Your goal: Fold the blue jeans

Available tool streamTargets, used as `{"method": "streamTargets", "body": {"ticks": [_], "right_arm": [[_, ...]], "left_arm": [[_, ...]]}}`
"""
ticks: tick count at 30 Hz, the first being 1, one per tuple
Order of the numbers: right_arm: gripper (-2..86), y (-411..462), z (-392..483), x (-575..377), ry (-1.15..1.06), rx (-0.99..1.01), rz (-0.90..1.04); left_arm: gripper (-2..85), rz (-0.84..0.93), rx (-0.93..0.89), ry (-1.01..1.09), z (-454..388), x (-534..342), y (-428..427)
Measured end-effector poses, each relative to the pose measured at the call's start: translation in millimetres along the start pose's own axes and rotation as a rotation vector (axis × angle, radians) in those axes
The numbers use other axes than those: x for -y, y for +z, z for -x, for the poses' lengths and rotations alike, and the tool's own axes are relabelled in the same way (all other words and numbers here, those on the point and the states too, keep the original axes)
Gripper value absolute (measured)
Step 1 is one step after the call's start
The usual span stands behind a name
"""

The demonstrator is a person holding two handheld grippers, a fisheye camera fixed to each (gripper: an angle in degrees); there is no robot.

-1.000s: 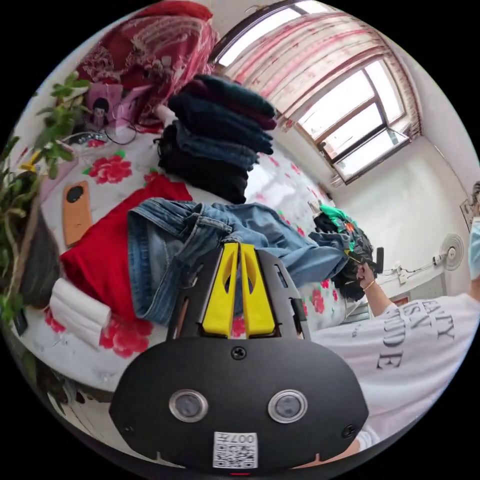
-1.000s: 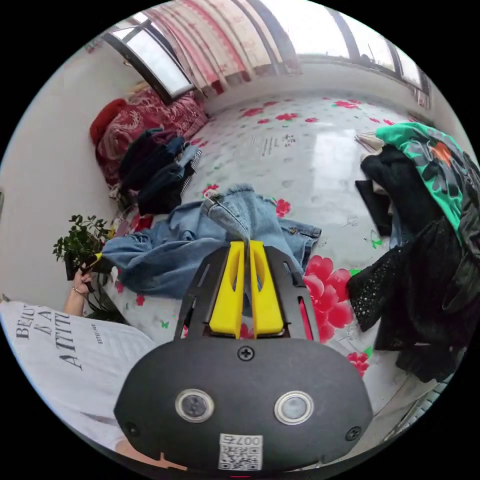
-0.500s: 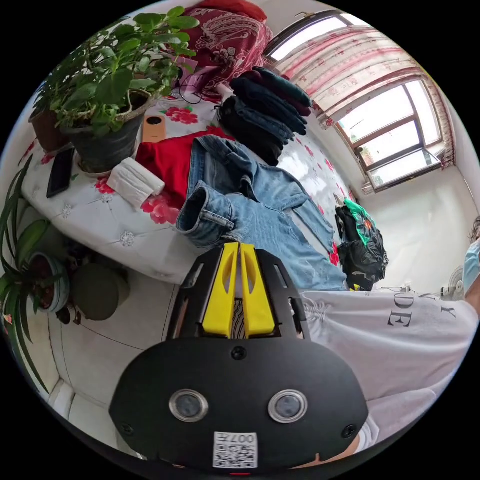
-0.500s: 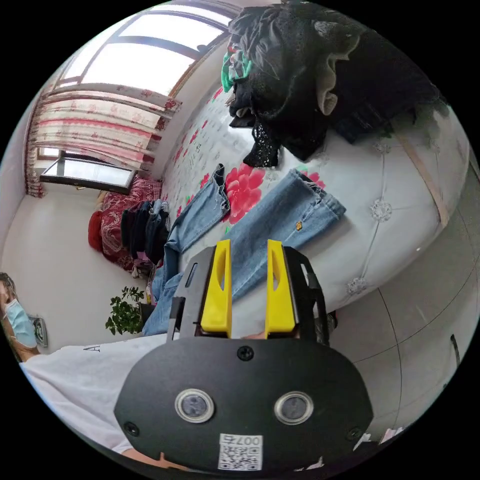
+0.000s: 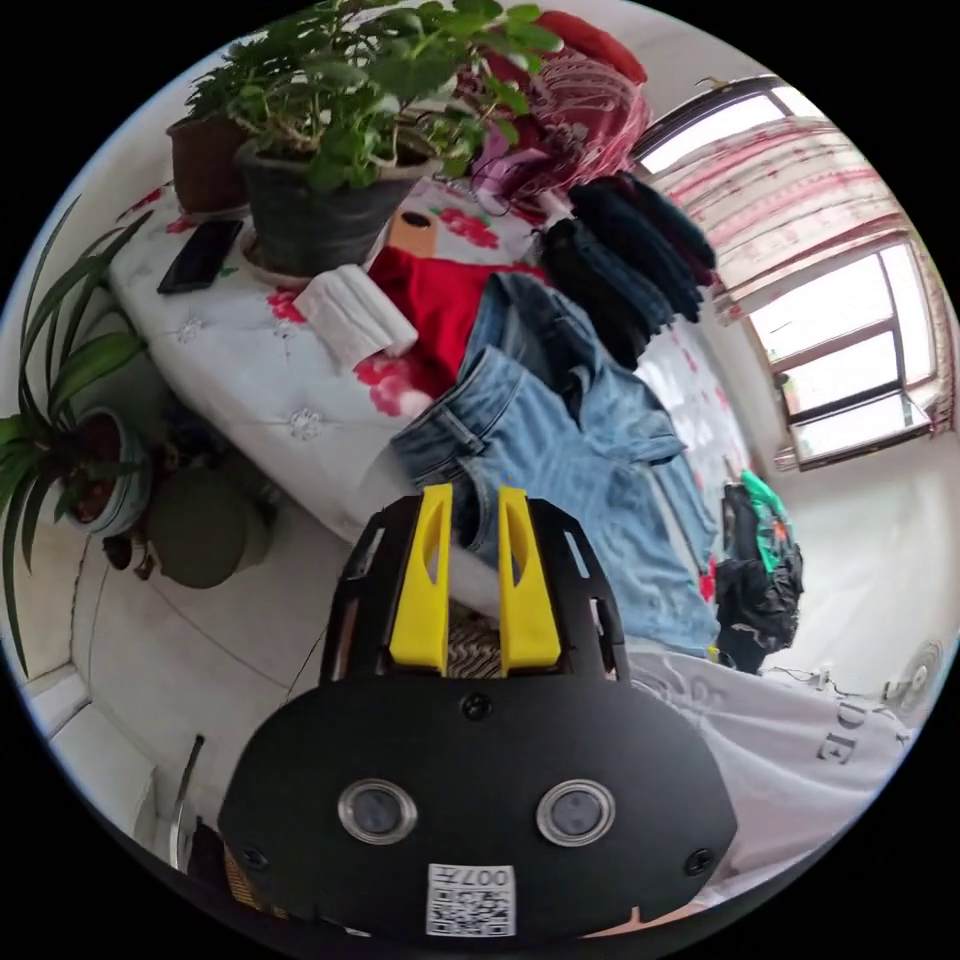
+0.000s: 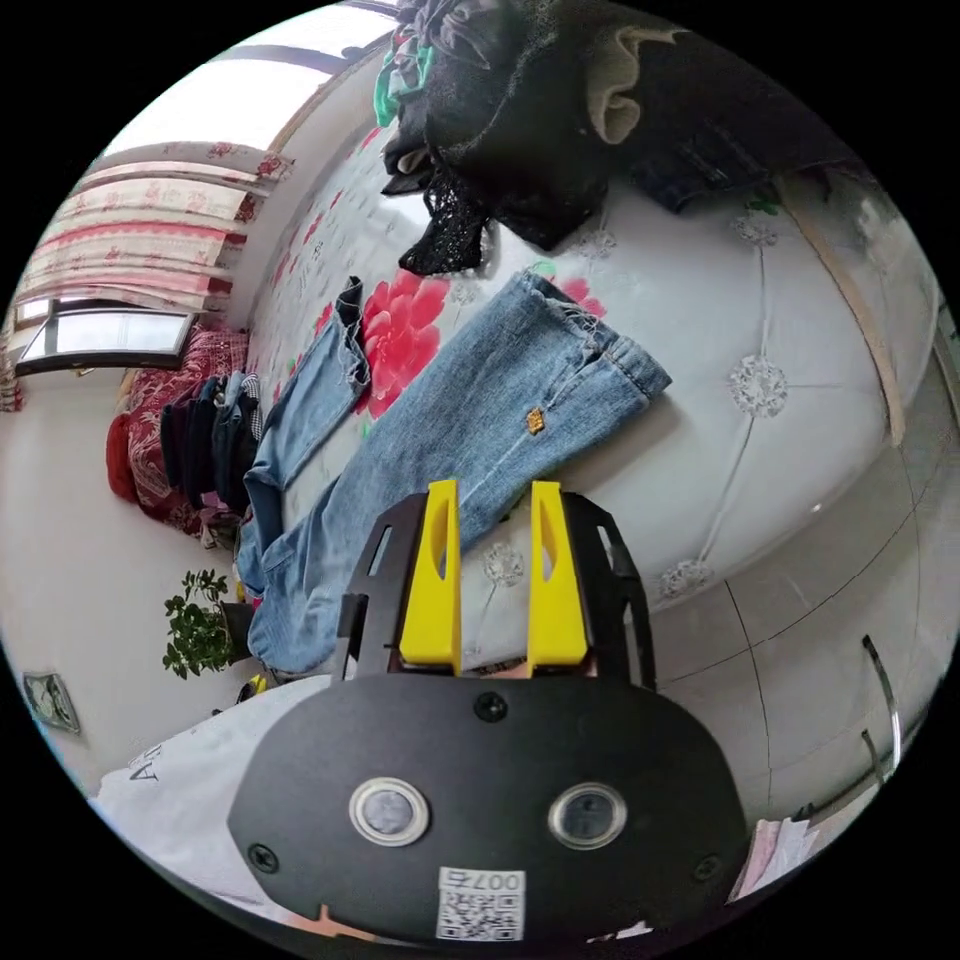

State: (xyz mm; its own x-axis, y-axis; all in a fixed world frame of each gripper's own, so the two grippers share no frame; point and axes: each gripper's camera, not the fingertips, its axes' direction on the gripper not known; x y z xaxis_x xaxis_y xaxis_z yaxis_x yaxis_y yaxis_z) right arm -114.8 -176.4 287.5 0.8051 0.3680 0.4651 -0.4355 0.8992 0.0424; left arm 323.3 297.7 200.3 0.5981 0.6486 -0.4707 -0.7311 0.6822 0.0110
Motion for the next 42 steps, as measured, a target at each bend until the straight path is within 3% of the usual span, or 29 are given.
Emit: {"method": "streamTargets", "body": {"ticks": [3,10,13,15,19,21,24,28,31,33,36,42], "right_arm": [[2.5,4,5,1,-0.022,-0.112,0.02],[-0.1,-42,47,21,-0.175,0.213,-0.097],[-0.2,-82,92,33,-0.299,0.328,-0.183],[-0.3,-115,123,33,-0.416,0.395,-0.263],[-0.3,-198,162,3,-0.683,0.485,-0.502],[-0.3,-215,160,-9,-0.733,0.419,-0.531],[-0.2,-201,137,-20,-0.68,0.186,-0.433],[0.4,-120,70,-31,-0.366,0.018,-0.171],[1.3,-86,45,-49,-0.186,-0.107,-0.153],[2.1,-82,56,-52,-0.193,-0.126,-0.196],[3.9,-67,106,-37,-0.331,-0.175,-0.235],[6.4,43,205,35,-0.486,-0.177,-0.064]], "left_arm": [[9.1,0.084,0.114,-0.025,6,3,36],[5.5,0.172,0.051,-0.098,10,38,81],[3.2,0.08,-0.141,-0.051,-8,66,59],[2.3,-0.088,-0.298,0.09,-41,89,2],[2.0,-0.228,-0.331,0.365,-96,95,-101],[2.1,-0.223,-0.227,0.526,-117,78,-148],[2.5,-0.07,-0.119,0.562,-108,52,-151],[3.3,0.107,-0.167,0.343,-57,19,-97],[2.5,0.107,-0.182,0.142,-25,-9,-65],[2.3,0.029,-0.173,0.04,-19,-11,-70],[3.4,-0.037,-0.081,0.089,-45,14,-81],[7.3,0.021,0.01,0.22,-129,90,-19]]}}
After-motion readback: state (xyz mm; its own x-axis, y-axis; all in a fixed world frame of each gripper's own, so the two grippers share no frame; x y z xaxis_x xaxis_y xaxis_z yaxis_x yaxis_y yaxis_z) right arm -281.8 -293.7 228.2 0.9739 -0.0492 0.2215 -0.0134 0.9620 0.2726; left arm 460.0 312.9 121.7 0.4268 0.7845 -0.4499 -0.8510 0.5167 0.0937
